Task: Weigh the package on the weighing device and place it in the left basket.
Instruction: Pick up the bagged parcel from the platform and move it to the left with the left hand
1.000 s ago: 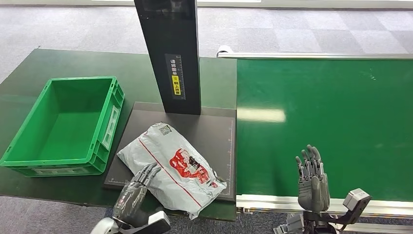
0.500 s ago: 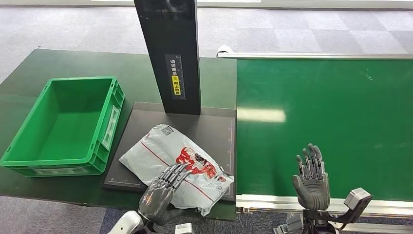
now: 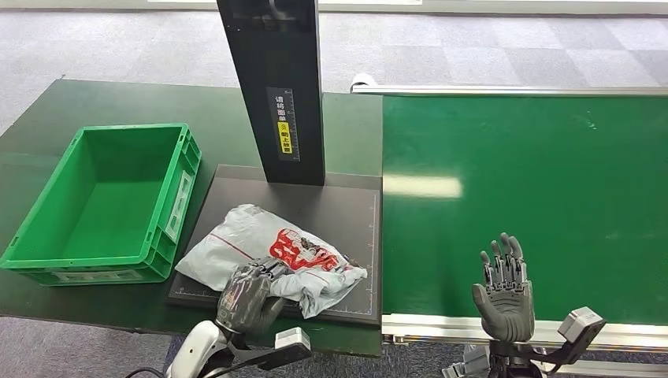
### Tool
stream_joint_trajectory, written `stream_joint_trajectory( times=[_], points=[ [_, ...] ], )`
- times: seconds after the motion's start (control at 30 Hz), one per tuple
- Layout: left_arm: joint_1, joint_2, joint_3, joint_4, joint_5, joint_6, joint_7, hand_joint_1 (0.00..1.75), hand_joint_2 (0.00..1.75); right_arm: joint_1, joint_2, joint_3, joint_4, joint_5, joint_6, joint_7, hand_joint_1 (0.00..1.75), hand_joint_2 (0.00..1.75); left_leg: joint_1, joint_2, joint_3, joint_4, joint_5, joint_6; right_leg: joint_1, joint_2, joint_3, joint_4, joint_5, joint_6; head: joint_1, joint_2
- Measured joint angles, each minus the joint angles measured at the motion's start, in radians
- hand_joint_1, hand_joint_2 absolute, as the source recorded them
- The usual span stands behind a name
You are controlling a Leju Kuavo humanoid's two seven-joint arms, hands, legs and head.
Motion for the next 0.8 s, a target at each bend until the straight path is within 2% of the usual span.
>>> stream_joint_trajectory(
  times=[0.17,0.3,0.57,0.8],
  points=[
    [-0.018,0.002,0.04,-0.009,0.015,0.013,-0.008,1.75,1.75,0.0,0.0,-0.007,-0.009,-0.002,-0.005,0.0,0.0,1.75,0.0,0.0,0.0,0.0,0.0,0.0,0.0,0.0,0.0,0.0,0.0,0.0,0.0,0.0],
    [-0.033,0.014,0.072,-0.045,-0.016,0.068,-0.018,1.75,1.75,0.002,0.004,-0.013,-0.01,-0.004,-0.009,0.0,0.0,1.75,0.0,0.0,0.0,0.0,0.0,0.0,0.0,0.0,0.0,0.0,0.0,0.0,0.0,0.0],
    [-0.11,0.105,0.141,-0.171,-0.191,0.224,0.02,1.75,1.75,0.003,0.014,-0.016,-0.015,-0.002,-0.013,0.006,0.0,1.75,0.0,0.0,0.0,0.0,0.001,0.0,0.0,0.0,0.0,0.001,0.0,0.0,0.0,0.0],
    [-0.2,0.173,0.231,-0.297,-0.323,0.256,0.058,1.75,1.75,0.004,0.013,-0.017,-0.015,-0.001,-0.023,0.006,0.0,1.75,0.0,0.0,0.0,0.0,0.001,0.0,0.0,0.0,0.0,0.001,0.0,0.0,0.0,0.0]
  ],
)
